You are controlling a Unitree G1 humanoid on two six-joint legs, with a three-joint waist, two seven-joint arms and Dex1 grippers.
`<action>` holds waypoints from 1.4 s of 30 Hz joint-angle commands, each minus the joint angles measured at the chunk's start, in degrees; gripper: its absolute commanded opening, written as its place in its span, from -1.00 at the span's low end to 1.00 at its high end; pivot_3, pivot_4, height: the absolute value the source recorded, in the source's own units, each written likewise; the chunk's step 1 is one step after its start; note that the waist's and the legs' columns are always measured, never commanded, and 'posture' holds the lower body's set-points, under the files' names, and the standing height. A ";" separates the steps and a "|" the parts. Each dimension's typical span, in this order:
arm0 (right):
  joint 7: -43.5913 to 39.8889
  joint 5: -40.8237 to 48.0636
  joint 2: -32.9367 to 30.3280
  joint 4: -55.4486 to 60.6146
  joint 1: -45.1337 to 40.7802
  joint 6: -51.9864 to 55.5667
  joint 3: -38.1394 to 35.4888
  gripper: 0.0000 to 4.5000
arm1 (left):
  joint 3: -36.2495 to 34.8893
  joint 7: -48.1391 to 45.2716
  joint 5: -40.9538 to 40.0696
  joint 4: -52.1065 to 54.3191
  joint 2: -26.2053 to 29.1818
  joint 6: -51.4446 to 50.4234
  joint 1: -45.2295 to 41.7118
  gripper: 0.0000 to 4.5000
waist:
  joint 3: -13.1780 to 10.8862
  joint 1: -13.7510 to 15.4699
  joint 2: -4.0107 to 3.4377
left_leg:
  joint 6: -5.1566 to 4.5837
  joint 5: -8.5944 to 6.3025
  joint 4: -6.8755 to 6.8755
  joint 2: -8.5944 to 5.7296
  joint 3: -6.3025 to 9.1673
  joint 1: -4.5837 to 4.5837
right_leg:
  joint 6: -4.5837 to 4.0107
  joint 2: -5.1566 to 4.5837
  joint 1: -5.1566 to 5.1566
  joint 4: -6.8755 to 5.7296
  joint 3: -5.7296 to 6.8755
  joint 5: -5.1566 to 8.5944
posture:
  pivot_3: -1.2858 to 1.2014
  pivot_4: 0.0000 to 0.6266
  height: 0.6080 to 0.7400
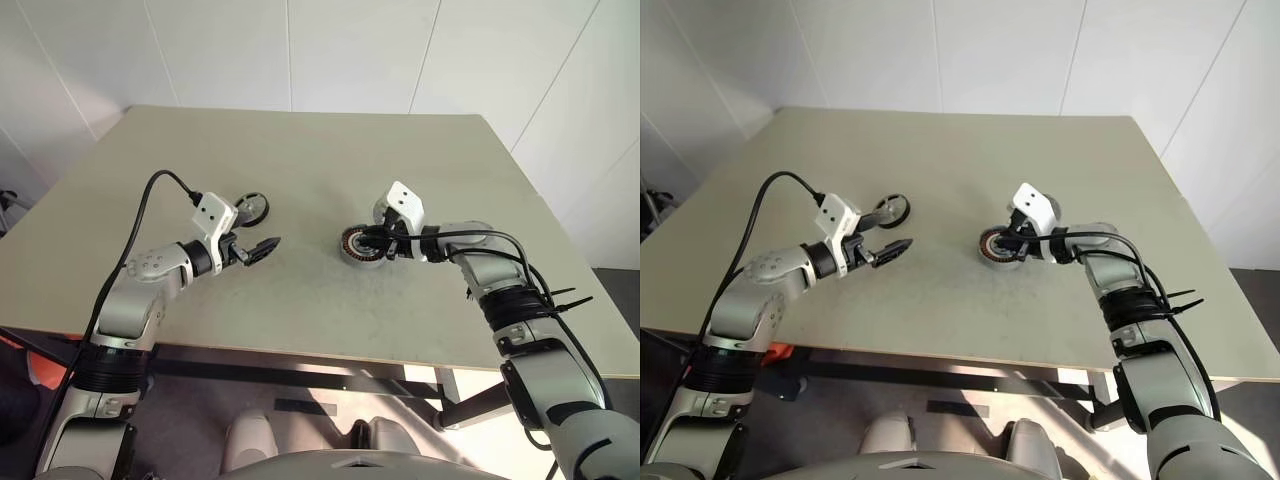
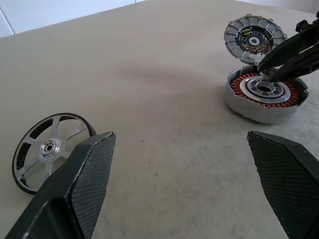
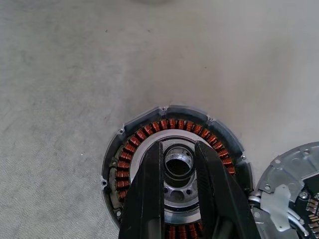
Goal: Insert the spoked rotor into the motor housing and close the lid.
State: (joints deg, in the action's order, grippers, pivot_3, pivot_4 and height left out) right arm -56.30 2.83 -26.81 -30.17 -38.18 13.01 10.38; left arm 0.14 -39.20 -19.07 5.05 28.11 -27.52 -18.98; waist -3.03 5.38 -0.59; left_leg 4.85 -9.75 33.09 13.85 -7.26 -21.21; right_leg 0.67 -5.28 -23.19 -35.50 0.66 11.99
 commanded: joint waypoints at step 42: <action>2.60 -0.21 0.17 0.31 -1.51 -1.11 -2.02 -0.99 | -1.14 0.58 0.71 0.78 0.94 1.54 -0.43 1.00 | 0.00 -0.02 0.00 | 0.01 0.01 0.01 0.01 0.00 0.02 | 0.00 0.01 0.00 -0.04 -0.01 0.00 | 0.03 -1.00 1.00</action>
State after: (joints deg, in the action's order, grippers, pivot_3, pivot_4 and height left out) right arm -54.39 2.16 -26.70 -30.79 -38.53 12.51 9.69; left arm 0.07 -38.68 -18.70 4.72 28.52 -27.18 -18.98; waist -3.03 5.36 -0.59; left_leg 4.86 -9.74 33.09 13.86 -7.27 -21.19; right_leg 0.66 -5.27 -23.19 -35.54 0.66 11.99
